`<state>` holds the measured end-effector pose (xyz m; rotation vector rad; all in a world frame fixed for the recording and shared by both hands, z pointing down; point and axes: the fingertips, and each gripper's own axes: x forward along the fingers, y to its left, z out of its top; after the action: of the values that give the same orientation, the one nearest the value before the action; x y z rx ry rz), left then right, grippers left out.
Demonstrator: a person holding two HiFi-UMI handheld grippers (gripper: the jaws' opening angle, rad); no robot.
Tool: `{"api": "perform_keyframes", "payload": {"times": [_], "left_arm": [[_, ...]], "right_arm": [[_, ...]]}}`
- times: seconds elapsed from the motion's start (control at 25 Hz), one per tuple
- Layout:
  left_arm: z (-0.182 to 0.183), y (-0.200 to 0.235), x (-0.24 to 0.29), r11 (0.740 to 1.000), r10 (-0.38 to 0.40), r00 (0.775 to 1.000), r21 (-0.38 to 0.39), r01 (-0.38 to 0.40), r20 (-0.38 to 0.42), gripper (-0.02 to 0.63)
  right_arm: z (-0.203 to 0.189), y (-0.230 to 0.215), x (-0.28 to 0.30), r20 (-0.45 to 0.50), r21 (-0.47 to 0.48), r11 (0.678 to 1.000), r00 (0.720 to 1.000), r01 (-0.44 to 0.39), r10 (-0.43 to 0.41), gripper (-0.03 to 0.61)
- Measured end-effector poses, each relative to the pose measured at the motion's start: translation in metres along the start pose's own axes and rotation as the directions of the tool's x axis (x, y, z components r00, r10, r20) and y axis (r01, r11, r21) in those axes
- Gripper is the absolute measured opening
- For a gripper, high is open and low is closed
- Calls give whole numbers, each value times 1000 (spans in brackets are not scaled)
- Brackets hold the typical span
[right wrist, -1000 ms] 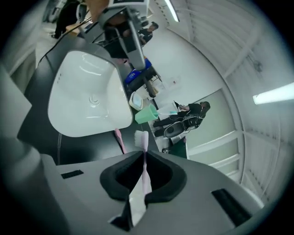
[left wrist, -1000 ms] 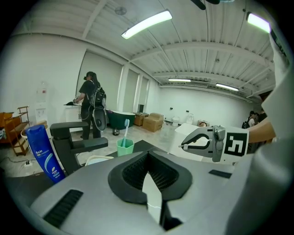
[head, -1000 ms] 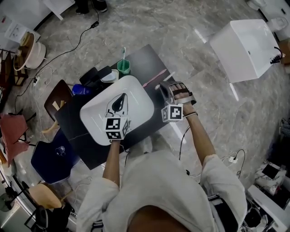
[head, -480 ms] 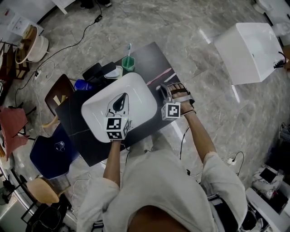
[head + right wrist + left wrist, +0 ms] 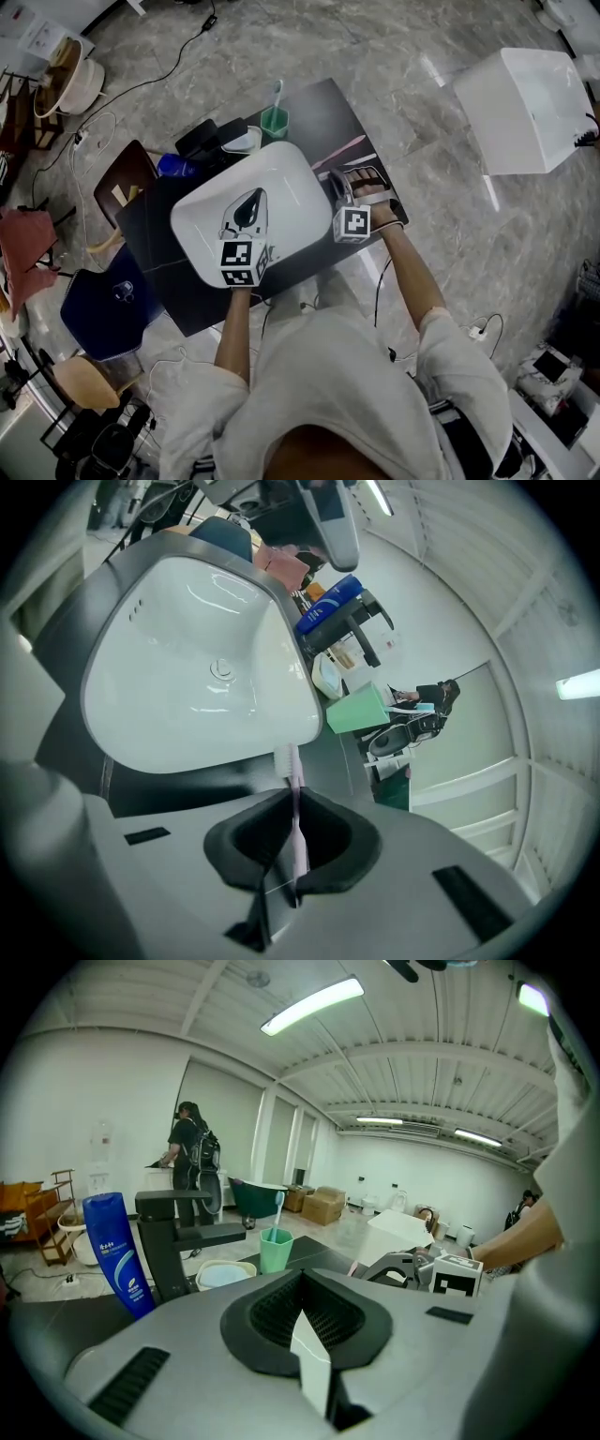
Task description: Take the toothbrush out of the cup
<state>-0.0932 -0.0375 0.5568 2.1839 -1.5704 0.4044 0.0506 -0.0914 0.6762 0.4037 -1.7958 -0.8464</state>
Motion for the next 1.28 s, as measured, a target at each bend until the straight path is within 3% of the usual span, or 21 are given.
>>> {"api": "perform_keyframes", "payload": {"times": [0.48,0.84,1.0,1.12,1.28], "left_arm": [[-10,9,0,1000,11,1000,-7,-11,-21,25],[-12,8,0,1000,10,1000,-5,-10,-18,25],[-9,7,-1,1000,12,1000,-5,-12,-14,25],[-8,7,-3,1000,15,1000,-7,-15,-9,25],[-5,7,-4,1000,18,1000,-7,-18,-2,25]], "right_arm": [[-1,21,18,23,58,996,997,-72,70,37],[-4,15,14,35,162,983,996,-92,88,123],[-6,11,8,36,199,977,997,-80,74,114],[-5,1,0,45,290,956,998,-50,39,92],[5,-19,-11,76,478,878,997,-19,-19,46]]}}
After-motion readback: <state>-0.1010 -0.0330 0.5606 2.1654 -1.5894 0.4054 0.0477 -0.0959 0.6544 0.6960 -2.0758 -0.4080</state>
